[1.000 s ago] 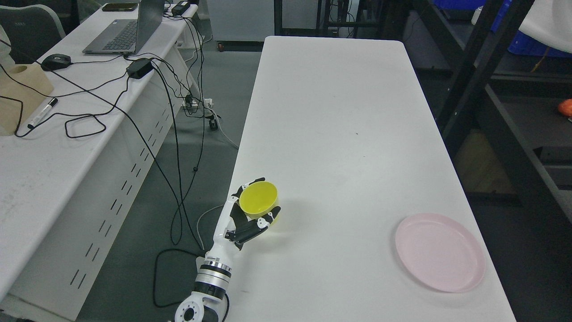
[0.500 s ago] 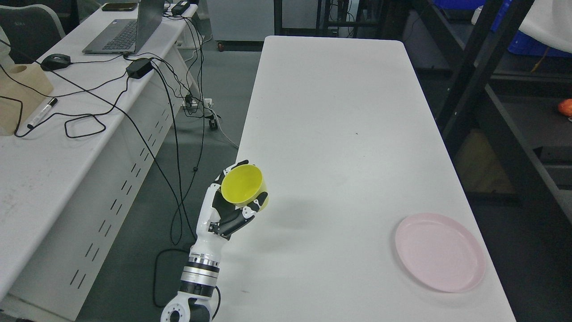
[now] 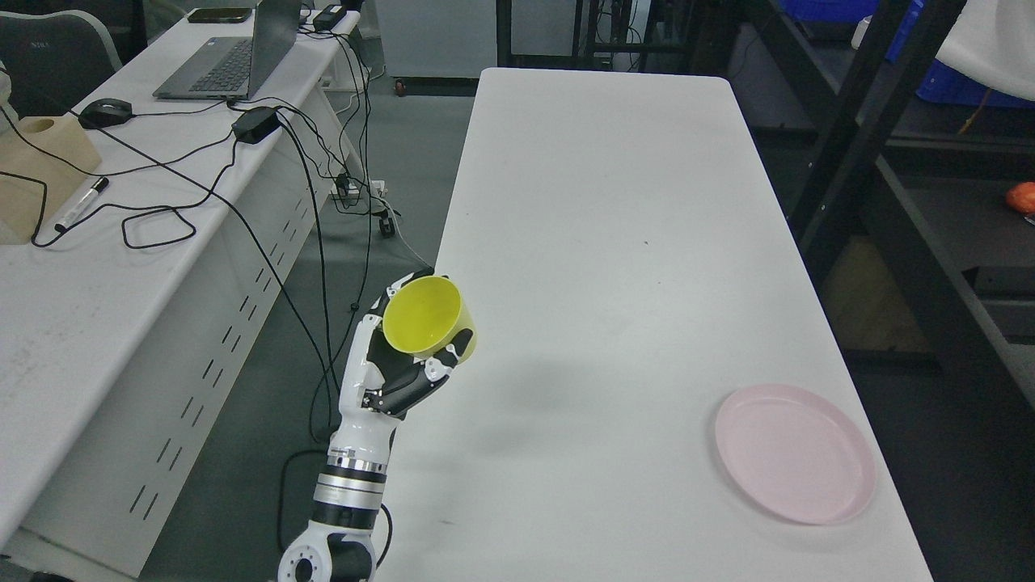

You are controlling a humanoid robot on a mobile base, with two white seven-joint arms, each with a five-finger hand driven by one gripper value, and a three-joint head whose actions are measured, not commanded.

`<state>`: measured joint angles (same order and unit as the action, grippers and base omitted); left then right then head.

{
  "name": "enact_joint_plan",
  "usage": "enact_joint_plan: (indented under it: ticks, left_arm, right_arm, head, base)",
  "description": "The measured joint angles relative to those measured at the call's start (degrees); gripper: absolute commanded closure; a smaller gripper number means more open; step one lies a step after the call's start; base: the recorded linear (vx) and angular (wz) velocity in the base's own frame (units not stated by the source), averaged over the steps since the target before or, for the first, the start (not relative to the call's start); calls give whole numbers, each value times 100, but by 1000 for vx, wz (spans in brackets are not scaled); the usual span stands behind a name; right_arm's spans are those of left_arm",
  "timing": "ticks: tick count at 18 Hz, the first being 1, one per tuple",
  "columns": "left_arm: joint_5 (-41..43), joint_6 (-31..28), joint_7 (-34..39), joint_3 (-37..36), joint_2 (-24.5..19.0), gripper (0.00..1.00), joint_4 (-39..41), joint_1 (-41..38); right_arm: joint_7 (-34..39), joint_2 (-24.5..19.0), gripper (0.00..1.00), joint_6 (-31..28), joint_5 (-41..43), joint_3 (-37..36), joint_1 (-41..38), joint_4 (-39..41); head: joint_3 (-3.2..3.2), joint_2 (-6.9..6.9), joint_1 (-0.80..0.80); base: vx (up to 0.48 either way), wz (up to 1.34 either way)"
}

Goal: Place yellow IKEA cup on middle right shelf
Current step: 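Lift the yellow cup off the table with the left hand, then turn toward the shelving unit holding the cup in the left hand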

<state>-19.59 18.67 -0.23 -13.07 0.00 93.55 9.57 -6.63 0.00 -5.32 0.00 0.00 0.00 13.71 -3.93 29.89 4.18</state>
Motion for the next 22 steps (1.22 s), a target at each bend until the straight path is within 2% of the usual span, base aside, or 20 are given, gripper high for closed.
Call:
enact_joint_plan:
  ticks: [13, 22]
  left_arm:
    - [-1, 131, 9, 55, 0, 99, 243, 91]
    - [-2, 147, 9, 44, 0, 99, 303, 179]
  right_arm:
    - [0, 0, 1, 0, 0, 0, 0, 0]
    - [0, 0, 1, 0, 0, 0, 0, 0]
  head:
    - [0, 0, 0]
    - [0, 0, 0]
  base:
    - [-136, 20]
    - [-214, -250]
